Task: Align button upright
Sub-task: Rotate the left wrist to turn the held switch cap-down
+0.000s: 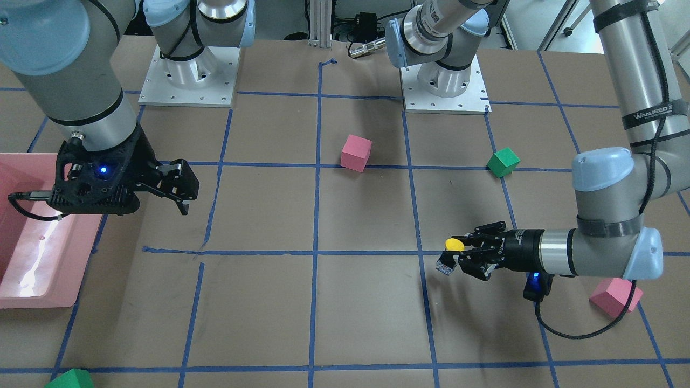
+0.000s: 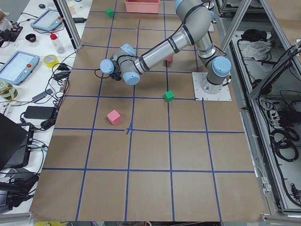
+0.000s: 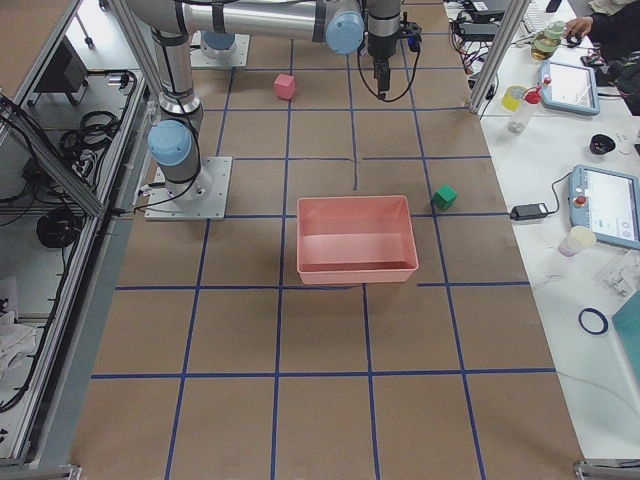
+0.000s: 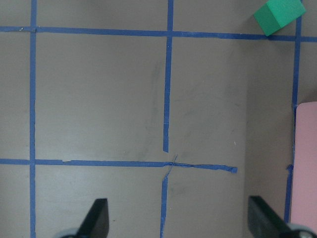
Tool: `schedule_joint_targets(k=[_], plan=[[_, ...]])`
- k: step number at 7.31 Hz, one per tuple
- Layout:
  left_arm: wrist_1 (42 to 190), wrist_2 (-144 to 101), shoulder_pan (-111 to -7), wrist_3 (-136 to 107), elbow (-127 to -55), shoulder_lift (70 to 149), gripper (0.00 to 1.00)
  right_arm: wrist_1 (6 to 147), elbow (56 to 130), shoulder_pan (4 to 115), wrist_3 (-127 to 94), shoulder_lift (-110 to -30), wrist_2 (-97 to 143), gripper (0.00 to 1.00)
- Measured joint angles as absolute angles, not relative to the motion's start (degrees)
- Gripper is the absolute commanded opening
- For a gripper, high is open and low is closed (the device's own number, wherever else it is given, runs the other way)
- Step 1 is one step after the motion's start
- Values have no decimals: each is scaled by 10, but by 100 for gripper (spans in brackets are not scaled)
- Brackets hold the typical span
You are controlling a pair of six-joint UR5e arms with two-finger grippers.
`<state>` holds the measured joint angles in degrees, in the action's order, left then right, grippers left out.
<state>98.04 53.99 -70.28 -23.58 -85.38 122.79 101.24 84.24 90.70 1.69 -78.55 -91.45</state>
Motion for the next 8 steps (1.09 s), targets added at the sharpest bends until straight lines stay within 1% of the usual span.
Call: schedule_joint_targets(k=[3, 8], plan=[[986, 494, -701, -297, -855, 1232, 0, 1010, 846, 908, 19, -785, -915, 100], [991, 507, -701, -304, -872, 1216, 0, 1023, 846, 913, 12, -792, -915, 100]])
